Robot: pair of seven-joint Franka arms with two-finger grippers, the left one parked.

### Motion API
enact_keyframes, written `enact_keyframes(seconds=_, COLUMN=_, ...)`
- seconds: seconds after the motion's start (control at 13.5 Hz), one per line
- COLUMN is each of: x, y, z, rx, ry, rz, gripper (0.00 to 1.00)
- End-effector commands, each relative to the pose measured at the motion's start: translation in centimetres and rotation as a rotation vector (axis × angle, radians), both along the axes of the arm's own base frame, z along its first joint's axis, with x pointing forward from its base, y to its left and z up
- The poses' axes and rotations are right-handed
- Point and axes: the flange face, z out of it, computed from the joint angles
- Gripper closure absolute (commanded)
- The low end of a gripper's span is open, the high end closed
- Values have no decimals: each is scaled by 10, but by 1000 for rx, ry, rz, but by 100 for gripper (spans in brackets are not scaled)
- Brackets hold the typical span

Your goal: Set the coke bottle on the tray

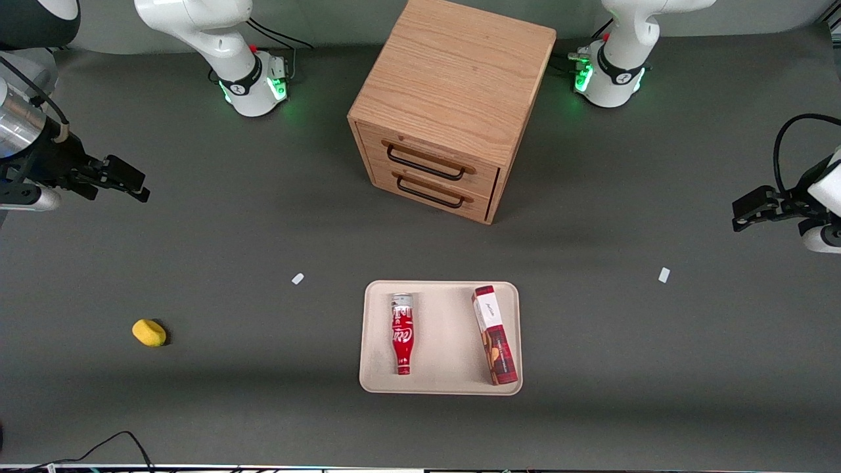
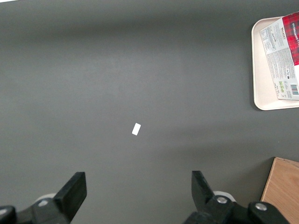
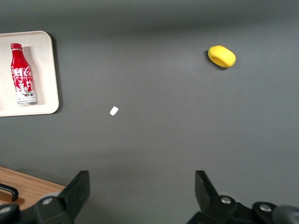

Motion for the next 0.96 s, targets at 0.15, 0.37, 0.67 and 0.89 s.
enact_keyframes(seconds=0.15, x=0, y=4, z=0, rx=-6, ry=17, rz=18, gripper=0)
enact_keyframes(seconds=0.37, x=5, y=8, z=-4, rx=-8, ry=23, rz=22, gripper=0)
enact_keyframes(seconds=0.67, x=11, y=19, z=-7, rx=-7, ry=25, rz=-16, gripper=0)
enact_keyframes(seconds=0.89, x=11, y=18, z=-3, rx=-6, ry=18, rz=-22, gripper=0)
